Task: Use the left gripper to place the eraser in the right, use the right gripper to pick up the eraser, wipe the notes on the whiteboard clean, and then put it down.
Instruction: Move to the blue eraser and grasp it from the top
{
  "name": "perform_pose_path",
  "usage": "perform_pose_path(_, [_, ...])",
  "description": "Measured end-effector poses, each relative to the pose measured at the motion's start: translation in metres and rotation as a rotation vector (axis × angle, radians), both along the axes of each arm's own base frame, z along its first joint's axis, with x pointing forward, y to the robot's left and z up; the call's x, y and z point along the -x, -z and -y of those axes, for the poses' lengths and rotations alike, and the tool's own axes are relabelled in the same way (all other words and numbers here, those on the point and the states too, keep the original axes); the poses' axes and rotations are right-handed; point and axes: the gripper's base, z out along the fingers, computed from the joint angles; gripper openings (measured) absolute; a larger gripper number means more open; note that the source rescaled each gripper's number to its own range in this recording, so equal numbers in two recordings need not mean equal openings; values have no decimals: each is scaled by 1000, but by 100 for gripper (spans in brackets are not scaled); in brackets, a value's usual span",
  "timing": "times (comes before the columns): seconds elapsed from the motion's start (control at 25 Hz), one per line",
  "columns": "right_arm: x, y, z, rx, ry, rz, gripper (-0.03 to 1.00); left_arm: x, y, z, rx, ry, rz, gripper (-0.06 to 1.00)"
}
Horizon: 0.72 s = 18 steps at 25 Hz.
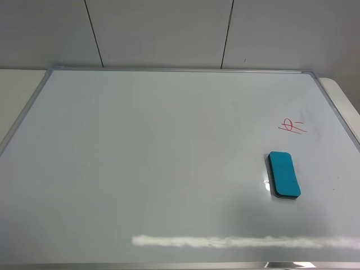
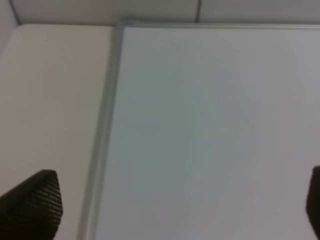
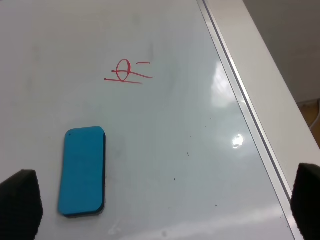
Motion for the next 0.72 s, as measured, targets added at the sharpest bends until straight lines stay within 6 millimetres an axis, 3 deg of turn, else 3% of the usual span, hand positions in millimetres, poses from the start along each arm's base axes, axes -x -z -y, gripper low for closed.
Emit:
perform_pose_path(0.2, [0, 0, 0, 0, 0, 0, 100, 22, 27, -1, -112, 77, 52, 100])
perform_pose_path(0.52, [0, 0, 0, 0, 0, 0, 100, 3, 63, 12, -67, 181, -50, 100])
perform_pose_path(0.72, [0, 0, 0, 0, 0, 0, 100, 3, 64, 13, -62, 187, -51, 100])
